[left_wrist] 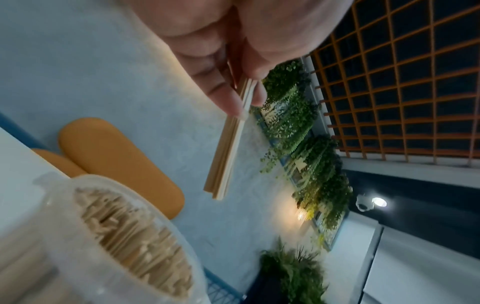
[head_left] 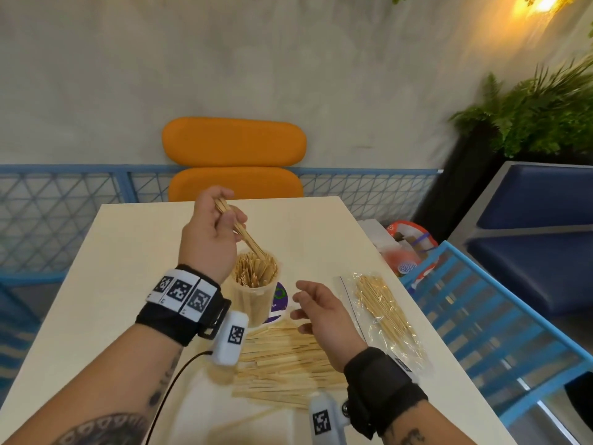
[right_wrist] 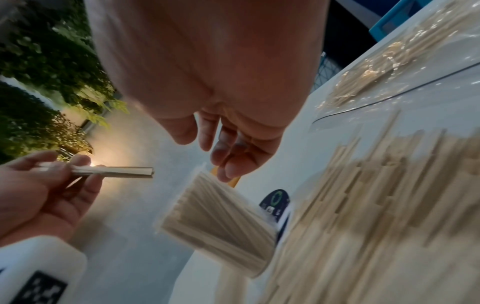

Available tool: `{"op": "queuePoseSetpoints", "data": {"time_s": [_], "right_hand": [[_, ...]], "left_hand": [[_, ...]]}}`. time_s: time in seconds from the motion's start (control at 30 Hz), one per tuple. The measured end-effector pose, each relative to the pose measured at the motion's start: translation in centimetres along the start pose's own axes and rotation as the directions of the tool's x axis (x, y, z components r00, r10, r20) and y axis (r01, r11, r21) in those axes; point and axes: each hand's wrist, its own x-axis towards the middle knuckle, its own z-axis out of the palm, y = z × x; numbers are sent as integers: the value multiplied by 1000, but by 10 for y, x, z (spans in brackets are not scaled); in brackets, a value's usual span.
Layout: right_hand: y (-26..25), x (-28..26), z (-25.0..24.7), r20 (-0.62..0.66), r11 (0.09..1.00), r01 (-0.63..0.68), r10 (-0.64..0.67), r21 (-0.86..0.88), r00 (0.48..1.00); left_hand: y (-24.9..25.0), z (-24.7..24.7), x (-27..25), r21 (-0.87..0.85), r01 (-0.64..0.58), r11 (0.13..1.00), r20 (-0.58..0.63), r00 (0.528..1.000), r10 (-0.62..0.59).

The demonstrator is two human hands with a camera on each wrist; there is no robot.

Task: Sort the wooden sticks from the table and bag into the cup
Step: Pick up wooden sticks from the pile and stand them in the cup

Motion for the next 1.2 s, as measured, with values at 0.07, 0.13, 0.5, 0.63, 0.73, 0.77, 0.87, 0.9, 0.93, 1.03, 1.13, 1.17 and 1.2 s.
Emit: {"op": "queuePoseSetpoints", "data": {"time_s": [0.07, 0.13, 0.5, 0.63, 0.73, 0.77, 0.87, 0.9, 0.93, 1.03, 1.13, 1.17, 1.2], "right_hand": [[8, -1, -3, 4, 999, -28, 29, -17, 1000], [16, -3, -5, 9, 998, -51, 52, -31, 999], [34, -8, -13, 1, 992, -83, 84, -94, 996], [35, -11, -13, -22, 990, -74, 72, -119, 997], [38, -14, -15, -42, 990, -79, 75, -115, 996], [39, -15, -15, -45, 991, -79, 74, -112, 996], [42, -16, -18, -57, 991, -66, 59, -118, 997], [42, -17, -19, -65, 990, -62, 54, -125, 996], [43, -17, -20, -75, 989, -60, 50, -136, 996], [46, -19, -25, -104, 976, -59, 38, -210, 994], [51, -22, -29, -105, 926, -54, 15, -373, 994], [53, -23, -30, -90, 904, -51, 14, -423, 996], [55, -24, -30, -73, 881, -49, 16, -470, 997]], "left_hand": [[-5, 6, -1, 69, -10, 998, 41, 999, 7], [-12, 14, -6, 141, -25, 990, 107, 994, 10], [-47, 31, -28, 481, -68, 874, 406, 901, -153], [-66, 29, -31, 447, -162, 880, 475, 876, -80], [-75, 27, -34, 438, -263, 860, 521, 853, -5], [-76, 26, -34, 436, -295, 850, 533, 846, 20], [-77, 24, -36, 490, -370, 789, 592, 806, 10], [-78, 23, -37, 531, -402, 746, 616, 788, -14], [-79, 23, -38, 573, -432, 697, 632, 774, -40], [-79, 23, -38, 621, -474, 624, 658, 747, -88], [-76, 20, -38, 578, -410, 705, 648, 756, -92], [-75, 19, -38, 553, -380, 742, 629, 774, -72], [-73, 17, -40, 521, -346, 780, 600, 798, -47]]}}
